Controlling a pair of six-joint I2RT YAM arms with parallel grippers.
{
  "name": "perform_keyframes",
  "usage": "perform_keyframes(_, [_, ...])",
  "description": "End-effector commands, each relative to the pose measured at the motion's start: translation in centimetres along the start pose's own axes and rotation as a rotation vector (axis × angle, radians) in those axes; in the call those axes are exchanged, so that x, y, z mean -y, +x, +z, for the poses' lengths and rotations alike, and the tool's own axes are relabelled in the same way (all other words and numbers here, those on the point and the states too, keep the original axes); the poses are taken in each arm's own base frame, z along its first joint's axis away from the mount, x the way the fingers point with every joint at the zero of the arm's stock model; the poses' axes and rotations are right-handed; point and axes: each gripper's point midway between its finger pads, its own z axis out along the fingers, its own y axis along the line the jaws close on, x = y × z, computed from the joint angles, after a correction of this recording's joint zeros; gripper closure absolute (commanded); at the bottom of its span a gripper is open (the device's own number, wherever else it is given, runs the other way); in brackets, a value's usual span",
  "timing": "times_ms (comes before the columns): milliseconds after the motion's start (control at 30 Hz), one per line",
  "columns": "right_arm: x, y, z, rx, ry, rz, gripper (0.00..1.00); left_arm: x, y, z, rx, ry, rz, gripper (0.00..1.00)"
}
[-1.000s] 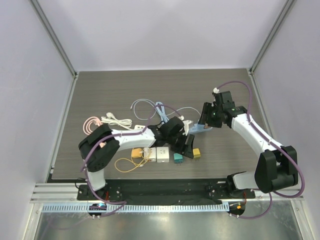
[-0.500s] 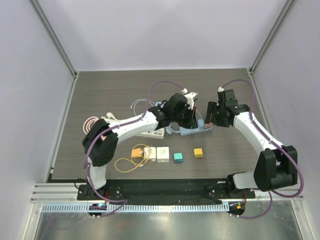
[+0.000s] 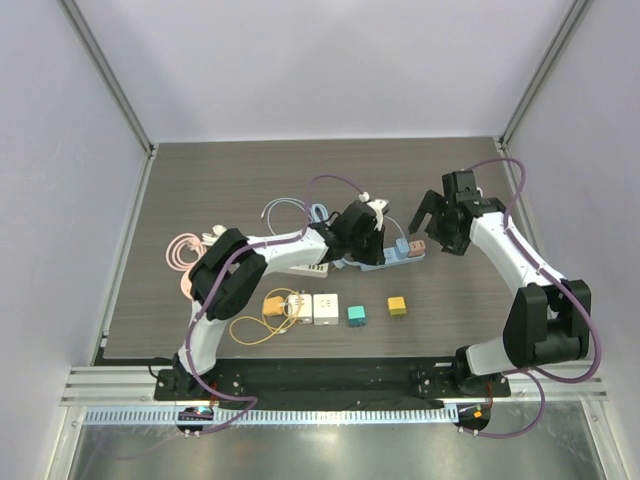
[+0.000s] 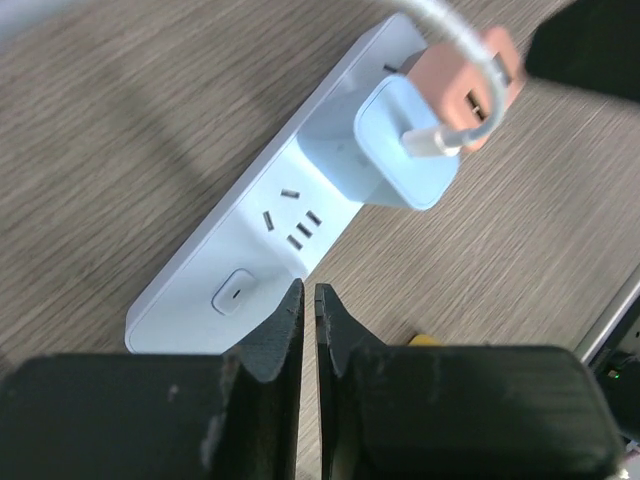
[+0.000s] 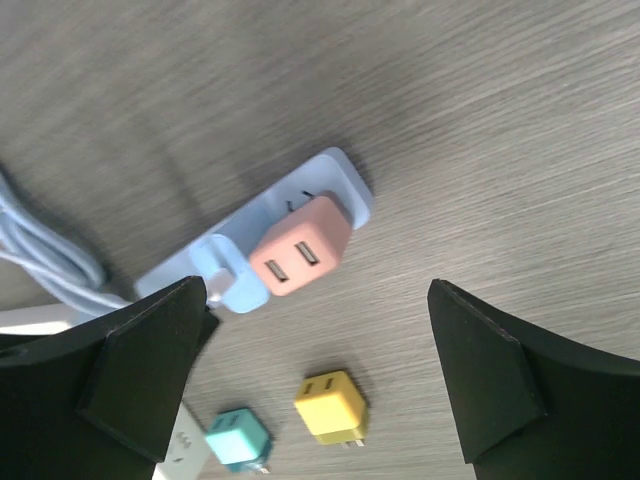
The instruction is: Pull the plug off the socket
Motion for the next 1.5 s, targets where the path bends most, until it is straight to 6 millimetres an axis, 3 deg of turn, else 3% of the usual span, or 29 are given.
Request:
perform_keyframes(0, [-2.5, -2.6, -2.1, 0.061, -0.076, 0.099, 0.00, 1.8, -3.4, -1.6, 0.107, 0.069, 0.016, 0.92])
perform_keyframes(167, [-5.6, -1.5, -2.2, -0.077, -0.227, 0.115, 0.00, 1.0, -3.5, -0.9, 0.102, 0.059, -0.007, 0.95])
perform_keyframes(300, [-4.9, -1.3, -1.1, -0.084, -0.164, 0.227, 0.00, 0.9, -3.7, -0.4, 0.098, 0.069, -0.010, 0.99])
perform_keyframes(500, [-2.1, -2.5, -0.5, -0.008, 0.029, 0.375, 0.00, 1.2, -3.4, 0.5, 0.075, 0.097, 0.002, 1.00])
perform_keyframes(667, [-1.9, -0.7, 0.8, -0.090, 0.068, 0.417, 0.02, 2.1, -3.2, 1.2, 0.074, 0.151, -0.018, 1.00])
perform_keyframes(767, [-1.7, 0.5, 1.6, -0.115, 0.097, 0.431, 0.10, 2.0, -3.0, 1.4, 0.075, 0.150, -0.027, 1.00])
perform_keyframes(900, [-1.9, 0.2, 1.8, -0.077, 0.127, 0.434, 0.22, 1.8, -2.7, 1.6, 0.081, 0.148, -0.029, 1.00])
perform_keyframes(967, [-1.8, 0.5, 2.2, -0.079, 0.144, 0.469, 0.37, 1.6, -2.6, 1.9, 0.081, 0.145, -0.029, 1.00])
perform_keyframes(1033, [-1.9, 0.9, 2.9, -0.088, 0.169, 0.479, 0.44, 1.3, -2.6, 2.3, 0.084, 0.138, -0.031, 1.00])
perform_keyframes(1300, [-1.8, 2.0, 4.1, -0.084, 0.237, 0.517, 0.47, 0.5, -1.7, 3.6, 0.071, 0.125, -0.036, 1.00])
perform_keyframes(1467, [-2.2, 2.3, 4.6, -0.094, 0.244, 0.521, 0.82, -0.7, -0.9, 4.4, 0.068, 0.082, -0.050, 1.00])
